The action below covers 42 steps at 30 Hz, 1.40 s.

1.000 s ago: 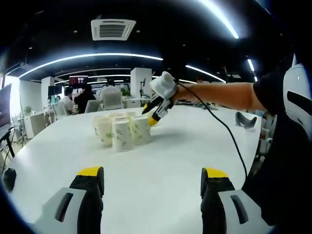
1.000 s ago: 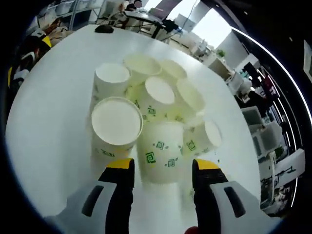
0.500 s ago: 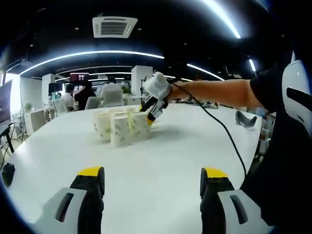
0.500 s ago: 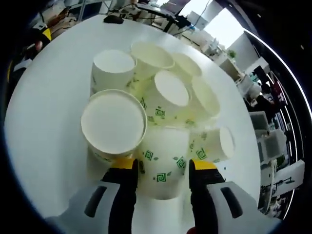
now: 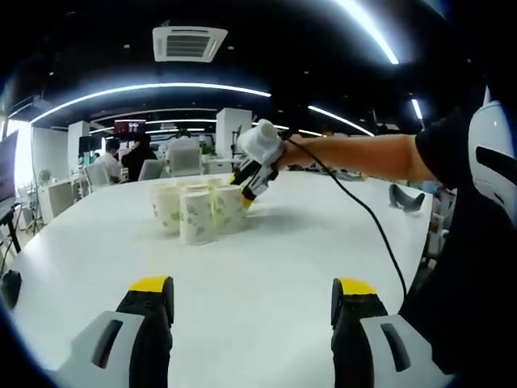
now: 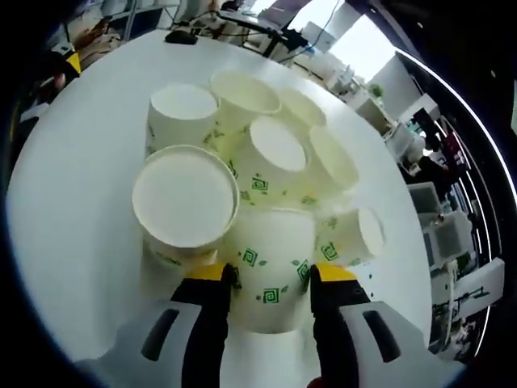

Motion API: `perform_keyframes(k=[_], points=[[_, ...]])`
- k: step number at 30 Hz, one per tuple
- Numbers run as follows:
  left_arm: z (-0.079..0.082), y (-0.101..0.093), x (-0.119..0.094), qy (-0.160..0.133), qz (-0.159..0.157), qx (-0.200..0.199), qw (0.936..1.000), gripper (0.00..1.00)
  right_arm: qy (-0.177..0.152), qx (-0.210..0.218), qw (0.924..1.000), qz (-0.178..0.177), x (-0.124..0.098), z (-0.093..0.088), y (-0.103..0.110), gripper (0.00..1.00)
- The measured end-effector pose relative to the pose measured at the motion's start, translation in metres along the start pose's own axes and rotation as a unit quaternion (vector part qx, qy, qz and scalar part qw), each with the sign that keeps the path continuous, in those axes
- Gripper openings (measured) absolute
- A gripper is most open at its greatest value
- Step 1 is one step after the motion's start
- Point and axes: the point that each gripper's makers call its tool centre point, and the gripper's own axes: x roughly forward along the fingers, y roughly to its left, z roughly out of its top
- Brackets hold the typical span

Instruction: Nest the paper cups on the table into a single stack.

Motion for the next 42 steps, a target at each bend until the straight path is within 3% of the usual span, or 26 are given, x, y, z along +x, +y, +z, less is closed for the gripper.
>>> perform_keyframes(k=[13, 20, 23, 30, 38, 42], points=[[0.014, -0.004, 0.005, -0.021, -0.015, -0.022, 0.9994, 0.85, -0.024, 0.012, 0.9985, -0.047, -0.043, -0.002, -0.023, 0.41], [0.021, -0.009, 0.008, -0.029, -0.026, -0.029, 0.9988, 0.84, -0.069, 0.03, 0.9933, -0.087, -0.083, 0.009, -0.032, 0.41], [0.024, -0.011, 0.008, -0.034, -0.032, -0.038, 0.9982, 0.84, -0.106, 0.046, 0.9881, -0.101, -0.103, 0.019, -0.031, 0.41], [0.037, -0.011, 0.008, -0.055, -0.045, -0.067, 0.9952, 0.82, -0.16, 0.057, 0.9791, -0.112, -0.134, 0.035, -0.007, 0.41], [0.067, -0.008, 0.009, -0.101, -0.061, -0.112, 0.9867, 0.77, -0.256, 0.087, 0.9568, -0.107, -0.163, 0.066, 0.033, 0.41], [0.086, -0.007, 0.01, -0.128, -0.073, -0.13, 0.9805, 0.75, -0.304, 0.101, 0.9421, -0.098, -0.175, 0.083, 0.061, 0.41]])
